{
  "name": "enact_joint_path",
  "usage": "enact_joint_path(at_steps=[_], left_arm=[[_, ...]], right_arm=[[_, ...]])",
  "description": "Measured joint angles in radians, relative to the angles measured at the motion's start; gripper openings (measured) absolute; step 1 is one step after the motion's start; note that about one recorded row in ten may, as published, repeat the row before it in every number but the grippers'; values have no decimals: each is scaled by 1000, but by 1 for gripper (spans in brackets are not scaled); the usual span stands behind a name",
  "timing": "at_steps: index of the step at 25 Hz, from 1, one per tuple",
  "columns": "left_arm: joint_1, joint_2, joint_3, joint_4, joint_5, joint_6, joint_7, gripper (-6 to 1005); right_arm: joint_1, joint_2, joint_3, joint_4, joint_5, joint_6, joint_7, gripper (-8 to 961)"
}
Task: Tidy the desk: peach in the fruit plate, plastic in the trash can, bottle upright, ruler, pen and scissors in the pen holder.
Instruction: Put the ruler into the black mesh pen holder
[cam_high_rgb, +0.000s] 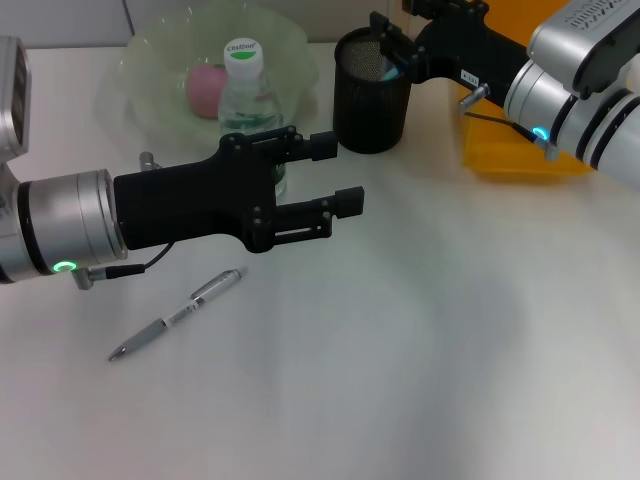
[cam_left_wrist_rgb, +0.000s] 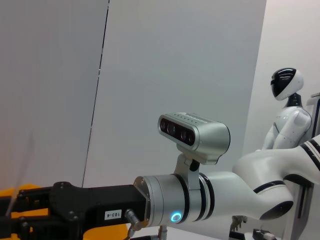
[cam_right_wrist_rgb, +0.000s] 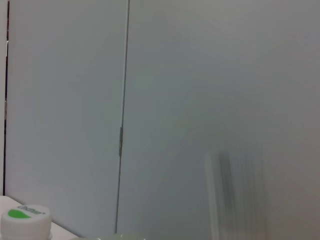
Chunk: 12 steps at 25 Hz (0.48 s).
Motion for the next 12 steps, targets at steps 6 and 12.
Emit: enact_joint_path(at_steps=[6,12], left_arm=[[-1,0,0,0,0,0,0,708],[2,0,0,0,0,0,-1,708]], right_arm=[[-3,0,0,-1,0,0,-1,464],[-10,0,0,0,4,-6,-1,547]])
